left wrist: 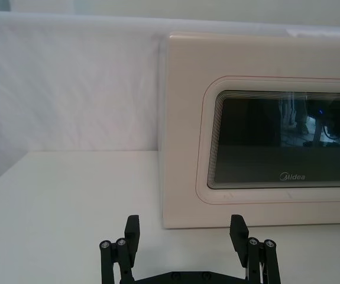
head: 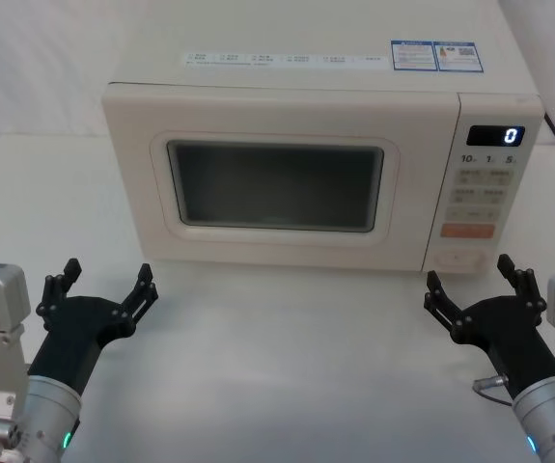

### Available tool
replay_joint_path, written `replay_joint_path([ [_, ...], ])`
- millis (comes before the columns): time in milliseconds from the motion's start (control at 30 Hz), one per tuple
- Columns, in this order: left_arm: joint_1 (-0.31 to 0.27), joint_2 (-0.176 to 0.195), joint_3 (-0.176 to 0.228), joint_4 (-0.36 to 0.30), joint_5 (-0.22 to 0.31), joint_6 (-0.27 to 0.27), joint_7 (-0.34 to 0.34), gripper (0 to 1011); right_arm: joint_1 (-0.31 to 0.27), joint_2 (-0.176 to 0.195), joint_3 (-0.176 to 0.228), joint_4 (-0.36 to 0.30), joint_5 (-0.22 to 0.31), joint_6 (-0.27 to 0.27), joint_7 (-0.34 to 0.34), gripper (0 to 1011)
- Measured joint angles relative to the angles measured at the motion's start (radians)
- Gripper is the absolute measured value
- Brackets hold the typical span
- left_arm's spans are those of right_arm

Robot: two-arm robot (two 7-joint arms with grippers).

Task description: Press the button to open the microwave door with one hand; close the microwave door with the other hand.

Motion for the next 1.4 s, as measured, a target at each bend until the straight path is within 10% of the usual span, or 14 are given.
replay_joint_path([
  [1400,0.0,0.0,0.0,0.0,0.0,0.0,0.0,1001,0.0,0.0,0.0,0.0,0.0,0.0,0.0,1002],
])
